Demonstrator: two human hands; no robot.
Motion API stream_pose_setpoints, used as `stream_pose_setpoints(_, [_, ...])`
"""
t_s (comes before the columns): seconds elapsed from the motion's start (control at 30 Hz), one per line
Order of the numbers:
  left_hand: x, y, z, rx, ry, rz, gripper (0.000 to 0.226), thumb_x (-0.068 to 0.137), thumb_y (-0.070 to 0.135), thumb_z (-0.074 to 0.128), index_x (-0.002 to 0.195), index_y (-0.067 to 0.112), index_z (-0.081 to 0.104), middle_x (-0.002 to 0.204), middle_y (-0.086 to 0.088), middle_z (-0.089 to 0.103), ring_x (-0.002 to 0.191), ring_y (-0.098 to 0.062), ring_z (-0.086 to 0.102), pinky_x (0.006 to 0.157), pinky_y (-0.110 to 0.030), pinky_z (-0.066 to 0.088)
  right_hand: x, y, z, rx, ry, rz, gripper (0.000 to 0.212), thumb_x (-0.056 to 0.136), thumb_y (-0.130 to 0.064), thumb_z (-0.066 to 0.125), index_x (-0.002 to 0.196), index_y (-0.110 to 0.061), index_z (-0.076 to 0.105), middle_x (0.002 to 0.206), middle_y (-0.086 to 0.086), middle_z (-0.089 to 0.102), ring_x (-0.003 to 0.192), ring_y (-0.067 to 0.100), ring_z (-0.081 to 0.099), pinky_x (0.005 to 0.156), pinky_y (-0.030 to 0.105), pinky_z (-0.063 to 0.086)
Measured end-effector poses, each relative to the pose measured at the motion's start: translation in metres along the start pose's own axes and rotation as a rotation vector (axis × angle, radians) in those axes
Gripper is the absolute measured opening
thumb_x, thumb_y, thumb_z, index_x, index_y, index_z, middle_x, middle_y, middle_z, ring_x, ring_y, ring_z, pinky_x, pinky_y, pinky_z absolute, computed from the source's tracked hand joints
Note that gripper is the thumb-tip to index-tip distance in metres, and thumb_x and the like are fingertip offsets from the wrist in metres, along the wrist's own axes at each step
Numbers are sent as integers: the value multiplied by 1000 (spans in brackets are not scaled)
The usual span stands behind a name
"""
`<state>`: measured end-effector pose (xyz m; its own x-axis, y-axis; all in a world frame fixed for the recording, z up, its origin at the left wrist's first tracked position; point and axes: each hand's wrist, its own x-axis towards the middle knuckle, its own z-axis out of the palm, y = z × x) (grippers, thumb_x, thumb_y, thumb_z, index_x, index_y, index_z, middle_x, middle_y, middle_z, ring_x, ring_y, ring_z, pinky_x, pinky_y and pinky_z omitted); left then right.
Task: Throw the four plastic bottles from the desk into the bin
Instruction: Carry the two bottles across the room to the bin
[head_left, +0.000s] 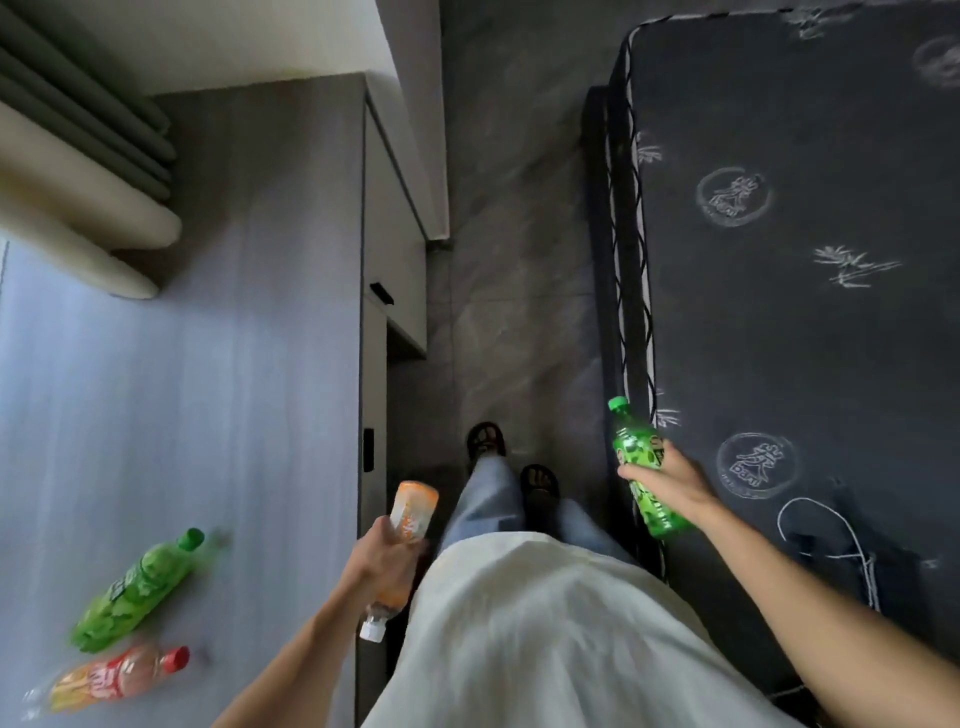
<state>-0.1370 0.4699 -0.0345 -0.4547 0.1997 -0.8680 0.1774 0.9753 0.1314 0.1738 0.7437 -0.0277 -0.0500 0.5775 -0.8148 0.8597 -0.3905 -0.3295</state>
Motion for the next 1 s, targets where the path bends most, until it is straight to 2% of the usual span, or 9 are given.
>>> stream_pose_setpoints(0.2, [46,61,-50,-23,-42,-20,43,76,50,73,92,15,54,93,-7,69,86,-27,66,76,-40,54,52,-110,-28,-44,2,-105,55,67,-48,76,112,-26,55,98,0,69,90,22,66,76,33,51])
stream_pose_setpoints(0.33, [82,125,-96,-127,-78,5,46,82,39,72,114,8,58,110,-15,70,104,-37,68,90,-47,58,74,-149,-41,-22,4,-66,53,69,-39,80,114,-25,57,97,2,71,88,22,67,74,32,52])
stream_pose_setpoints(0.43, [103,184,-131,-29,-56,69,45,84,39,68,117,10,61,109,-13,72,97,-34,70,80,-37,57,82,-156,-49,19,1,3,48,73,-26,83,115,-17,61,96,6,71,85,22,66,68,29,49])
stream_pose_setpoints(0.6, [141,300,-184,94,-72,213,51,85,42,73,122,13,54,106,-13,71,95,-33,70,89,-42,58,97,-149,-74,111,-21,136,37,86,-12,75,121,-4,66,116,23,68,106,36,63,92,40,48])
stream_pose_setpoints(0.73, [173,388,-213,81,-40,308,49,87,39,74,122,11,55,102,-10,71,89,-26,70,78,-37,55,119,-151,-96,74,21,167,47,97,-19,61,141,-3,52,136,27,56,122,43,55,89,37,39])
stream_pose_setpoints(0.8, [188,428,-224,81,-30,324,49,87,37,75,122,11,55,102,-9,69,87,-24,68,74,-34,51,140,-162,-113,87,28,170,50,97,-16,61,143,0,48,142,29,50,129,45,49,97,44,40])
stream_pose_setpoints(0.9, [206,474,-239,101,-20,297,50,85,37,75,122,12,52,106,-10,66,88,-25,64,71,-32,46,181,-191,-147,105,52,158,50,94,-14,66,140,1,52,142,28,51,130,46,48,109,52,38])
stream_pose_setpoints(0.97, [214,496,-248,114,-18,262,51,84,37,76,121,12,52,104,-9,66,88,-25,64,70,-32,45,210,-221,-173,125,44,188,46,92,-16,69,133,0,58,134,29,58,122,46,54,103,52,42])
stream_pose_setpoints(1.0, [218,504,-252,124,-22,249,51,84,37,75,121,11,53,102,-8,66,87,-24,65,69,-31,46,224,-239,-186,130,34,198,46,91,-19,70,132,-1,59,131,28,60,119,45,56,98,47,44])
